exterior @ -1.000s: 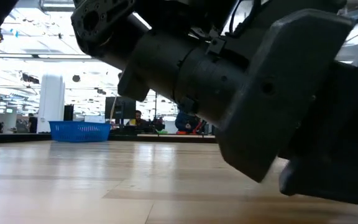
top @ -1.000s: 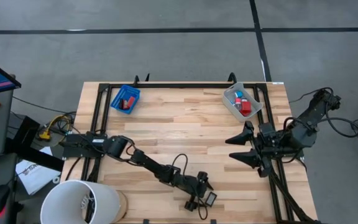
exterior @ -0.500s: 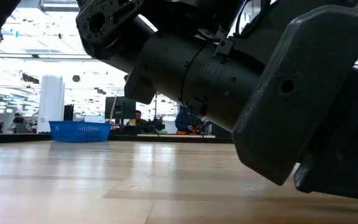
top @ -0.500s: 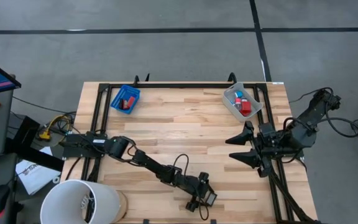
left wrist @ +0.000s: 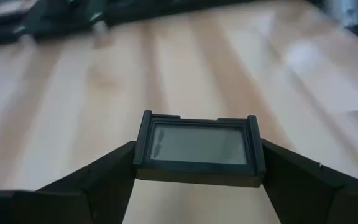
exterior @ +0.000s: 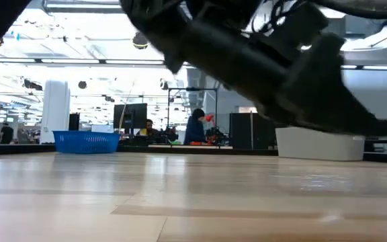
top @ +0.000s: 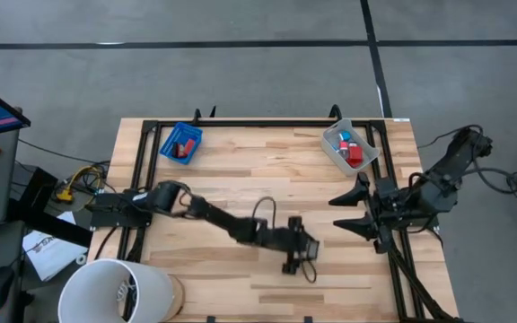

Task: Pick & Place Office items
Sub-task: Put the black clock into the blue bin, then return to Home Position

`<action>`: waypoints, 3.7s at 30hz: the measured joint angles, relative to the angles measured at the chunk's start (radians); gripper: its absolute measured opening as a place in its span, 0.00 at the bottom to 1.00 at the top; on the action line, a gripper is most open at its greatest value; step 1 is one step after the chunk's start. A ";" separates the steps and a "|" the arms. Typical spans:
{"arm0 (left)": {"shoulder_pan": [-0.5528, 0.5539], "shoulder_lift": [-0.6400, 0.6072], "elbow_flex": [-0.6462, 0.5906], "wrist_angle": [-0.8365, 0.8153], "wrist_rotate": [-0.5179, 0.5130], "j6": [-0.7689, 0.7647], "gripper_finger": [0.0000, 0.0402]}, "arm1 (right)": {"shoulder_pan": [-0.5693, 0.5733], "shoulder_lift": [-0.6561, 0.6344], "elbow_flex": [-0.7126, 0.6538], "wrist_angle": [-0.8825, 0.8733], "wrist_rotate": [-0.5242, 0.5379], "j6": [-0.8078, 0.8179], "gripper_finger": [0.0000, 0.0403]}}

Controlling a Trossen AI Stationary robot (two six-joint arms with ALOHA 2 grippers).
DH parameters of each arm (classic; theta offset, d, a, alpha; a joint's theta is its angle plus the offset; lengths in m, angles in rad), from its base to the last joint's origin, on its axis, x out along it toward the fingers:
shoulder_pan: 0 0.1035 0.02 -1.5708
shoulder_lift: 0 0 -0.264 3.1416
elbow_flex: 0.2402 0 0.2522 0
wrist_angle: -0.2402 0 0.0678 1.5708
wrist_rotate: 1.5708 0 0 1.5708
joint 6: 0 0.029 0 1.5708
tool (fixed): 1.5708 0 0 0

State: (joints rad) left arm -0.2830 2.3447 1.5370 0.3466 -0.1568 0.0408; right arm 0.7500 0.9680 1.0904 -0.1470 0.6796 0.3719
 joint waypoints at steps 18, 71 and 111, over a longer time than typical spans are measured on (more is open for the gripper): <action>0.141 -0.597 -0.746 0.108 -0.020 -0.070 0.74 | 0.083 -0.373 -0.158 -0.381 0.311 0.071 0.61; 0.850 -1.159 -1.163 -0.318 -0.690 -0.914 0.83 | 0.028 -0.964 -0.935 0.715 0.343 -0.659 0.61; 0.296 -1.885 -1.530 0.150 -0.207 -0.224 0.81 | 0.183 -0.964 -0.846 0.783 0.408 -0.746 0.61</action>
State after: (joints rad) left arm 0.0128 0.4599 0.0071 0.4966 -0.3642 -0.1836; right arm 0.9332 0.0040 0.2441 0.6365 1.0878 -0.3744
